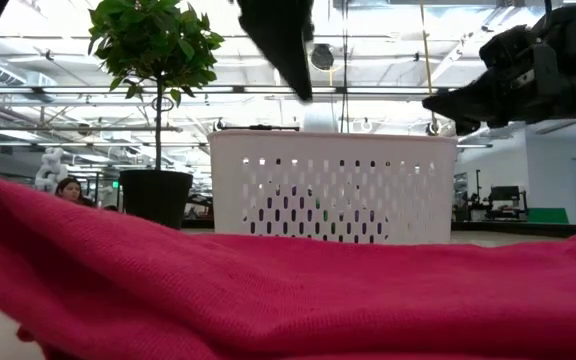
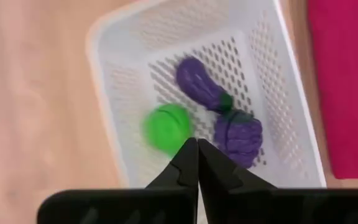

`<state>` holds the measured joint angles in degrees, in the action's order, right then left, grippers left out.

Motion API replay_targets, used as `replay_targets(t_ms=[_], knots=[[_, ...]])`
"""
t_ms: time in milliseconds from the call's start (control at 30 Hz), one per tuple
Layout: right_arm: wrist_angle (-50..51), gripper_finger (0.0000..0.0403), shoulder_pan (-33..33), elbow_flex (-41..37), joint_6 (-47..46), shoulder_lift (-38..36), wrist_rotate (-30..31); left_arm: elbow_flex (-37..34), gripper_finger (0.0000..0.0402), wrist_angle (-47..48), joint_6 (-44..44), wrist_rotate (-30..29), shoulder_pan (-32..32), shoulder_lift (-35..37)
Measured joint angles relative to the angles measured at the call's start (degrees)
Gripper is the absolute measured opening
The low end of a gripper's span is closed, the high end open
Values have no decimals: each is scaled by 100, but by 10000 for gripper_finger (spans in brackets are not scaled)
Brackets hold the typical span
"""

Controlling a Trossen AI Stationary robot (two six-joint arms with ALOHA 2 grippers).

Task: Pick and placing Produce into tupperware
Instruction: Return to Home Position

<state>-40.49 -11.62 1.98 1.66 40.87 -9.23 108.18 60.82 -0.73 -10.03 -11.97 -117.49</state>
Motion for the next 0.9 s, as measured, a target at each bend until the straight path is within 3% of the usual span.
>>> replay_targets(t_ms=[233, 500, 700, 900], knots=[[-52, 0, 9, 2, -146, -119, -278, 2, 1, -252, -410, -629, -19, 858], [-105, 0, 9, 2, -404, -329, -469, -261, 0, -778, -819, -709, 12, 2087], [-176, 0, 12, 2, -573, -606, -884, -1847, 0, -2063, -640, -721, 181, 3500], [-181, 0, 11, 2, -547, -822, -881, -4012, 0, -4243, -489, -468, 419, 4814]])
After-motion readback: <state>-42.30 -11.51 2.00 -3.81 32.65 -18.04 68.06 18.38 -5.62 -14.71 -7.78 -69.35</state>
